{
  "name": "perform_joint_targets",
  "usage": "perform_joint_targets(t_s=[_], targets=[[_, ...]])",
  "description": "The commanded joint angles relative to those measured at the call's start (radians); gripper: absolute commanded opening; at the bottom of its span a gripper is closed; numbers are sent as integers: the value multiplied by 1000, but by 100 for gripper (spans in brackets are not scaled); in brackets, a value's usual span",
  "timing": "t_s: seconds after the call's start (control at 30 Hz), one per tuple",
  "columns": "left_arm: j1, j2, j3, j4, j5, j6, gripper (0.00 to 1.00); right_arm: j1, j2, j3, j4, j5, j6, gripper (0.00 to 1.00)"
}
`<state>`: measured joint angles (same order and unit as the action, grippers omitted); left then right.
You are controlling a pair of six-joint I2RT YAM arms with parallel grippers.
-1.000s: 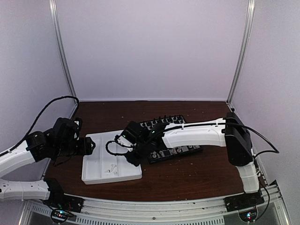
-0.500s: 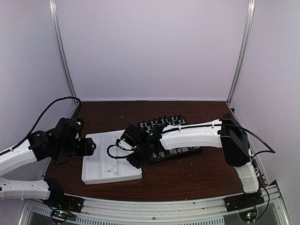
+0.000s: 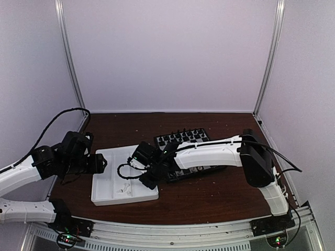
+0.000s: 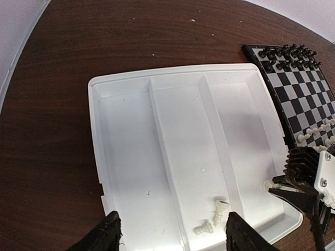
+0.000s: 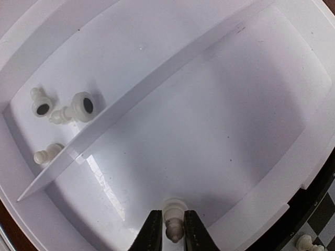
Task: Set up the chess pieces on the board
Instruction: Pick up the chess piece from the storage box.
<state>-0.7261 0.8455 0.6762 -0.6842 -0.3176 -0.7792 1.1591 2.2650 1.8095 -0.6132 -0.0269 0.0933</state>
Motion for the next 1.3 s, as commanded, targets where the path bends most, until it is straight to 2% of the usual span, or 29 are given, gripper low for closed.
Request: perform_joint_targets(t_s=[0.0, 0.23, 0.63, 1.0, 1.27], targets=[[8, -2, 0, 7, -1, 12, 69, 3, 8, 21, -23, 22, -4, 14], [13, 4, 3, 8, -1, 20, 69, 4, -18, 9, -3, 22, -3, 6], [14, 12, 11, 2, -1, 24, 69, 4, -103, -25, 58, -12, -19, 6], [14, 20, 23, 0, 4, 20, 69, 4, -258, -107, 123, 11, -42, 6], [14, 26, 25, 7, 20, 13, 68, 2, -361, -197, 172, 94, -51, 4]])
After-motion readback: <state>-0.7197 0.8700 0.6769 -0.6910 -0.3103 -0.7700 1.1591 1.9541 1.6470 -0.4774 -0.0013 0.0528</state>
